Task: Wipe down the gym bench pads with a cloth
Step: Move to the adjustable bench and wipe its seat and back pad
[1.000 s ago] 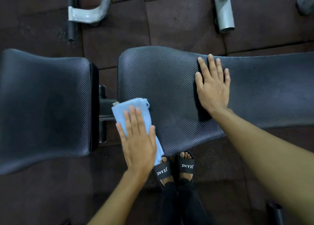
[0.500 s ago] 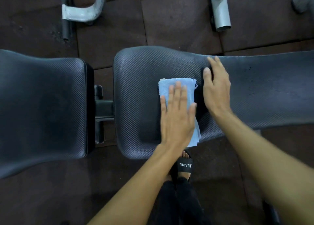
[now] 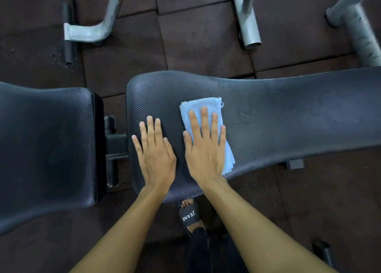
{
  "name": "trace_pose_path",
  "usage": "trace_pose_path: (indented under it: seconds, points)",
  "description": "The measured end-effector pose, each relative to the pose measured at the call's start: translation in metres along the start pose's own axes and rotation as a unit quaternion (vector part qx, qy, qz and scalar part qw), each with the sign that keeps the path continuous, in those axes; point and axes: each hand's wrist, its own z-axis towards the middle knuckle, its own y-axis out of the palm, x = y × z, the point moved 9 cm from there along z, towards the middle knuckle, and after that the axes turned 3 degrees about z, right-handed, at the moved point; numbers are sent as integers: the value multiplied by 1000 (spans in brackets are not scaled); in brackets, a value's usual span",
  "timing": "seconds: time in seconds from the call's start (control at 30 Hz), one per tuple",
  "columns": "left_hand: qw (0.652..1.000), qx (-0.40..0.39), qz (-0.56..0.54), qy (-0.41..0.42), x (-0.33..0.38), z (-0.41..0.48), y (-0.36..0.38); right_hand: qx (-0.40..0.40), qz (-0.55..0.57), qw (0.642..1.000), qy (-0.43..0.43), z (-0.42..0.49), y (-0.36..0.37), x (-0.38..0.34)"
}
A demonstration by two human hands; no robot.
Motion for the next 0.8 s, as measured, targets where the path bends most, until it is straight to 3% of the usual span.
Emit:
trace_pose_path:
  seconds: [0.2, 0.43, 0.63, 0.8]
  points:
    - [998, 9, -6, 58, 82, 11, 6, -8, 19, 999, -40, 57, -20, 44]
    - [991, -24, 22, 132, 197, 3, 42, -8, 7, 1000, -12, 109, -62, 161]
    - [992, -17, 71, 107, 207, 6, 59, -11, 7, 999, 48, 109, -112, 281]
    - [993, -3, 55, 105, 205, 5, 56, -21, -6, 998, 52, 22, -102, 276]
